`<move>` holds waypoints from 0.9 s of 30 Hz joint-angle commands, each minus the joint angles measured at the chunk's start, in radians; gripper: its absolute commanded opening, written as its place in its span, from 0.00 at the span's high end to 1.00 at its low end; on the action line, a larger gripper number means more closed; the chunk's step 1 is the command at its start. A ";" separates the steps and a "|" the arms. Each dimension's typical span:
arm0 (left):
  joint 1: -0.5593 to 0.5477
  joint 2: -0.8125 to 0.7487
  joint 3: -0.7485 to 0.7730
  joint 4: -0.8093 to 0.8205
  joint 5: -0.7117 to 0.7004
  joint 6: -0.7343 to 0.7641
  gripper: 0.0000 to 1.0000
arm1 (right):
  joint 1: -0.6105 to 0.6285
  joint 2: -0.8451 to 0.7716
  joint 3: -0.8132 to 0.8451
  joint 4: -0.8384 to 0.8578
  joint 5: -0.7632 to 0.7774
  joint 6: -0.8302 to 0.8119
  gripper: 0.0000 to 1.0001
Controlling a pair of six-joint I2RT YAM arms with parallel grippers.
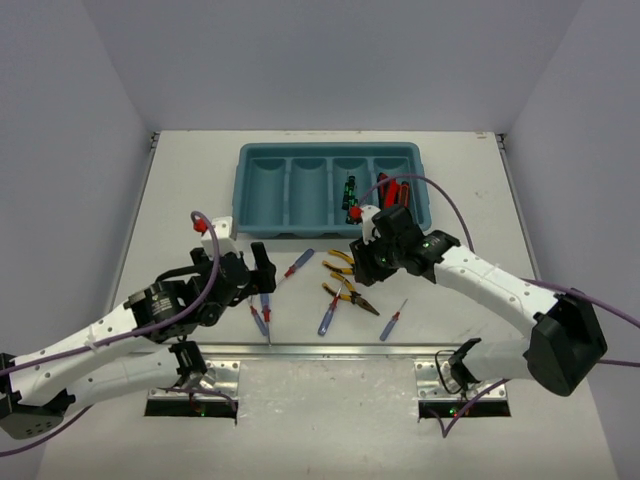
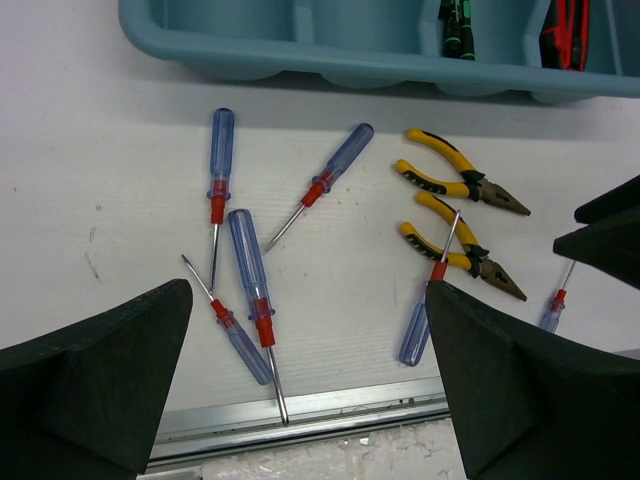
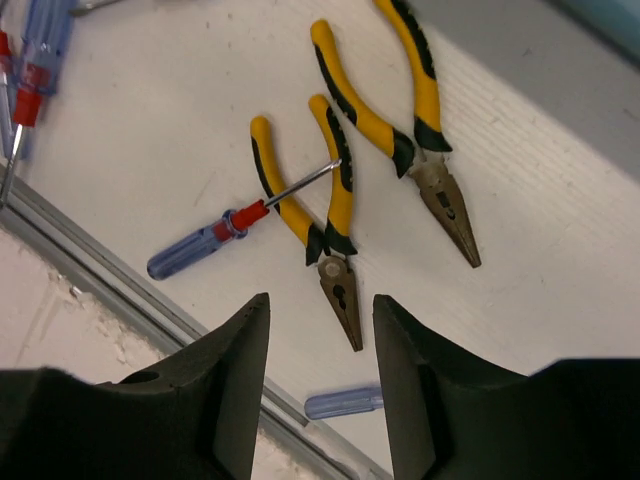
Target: Sort the tools into containers
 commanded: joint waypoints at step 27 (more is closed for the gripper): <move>-0.003 -0.052 -0.014 0.094 0.058 0.086 0.00 | 0.123 -0.255 -0.470 -0.076 0.504 1.021 0.23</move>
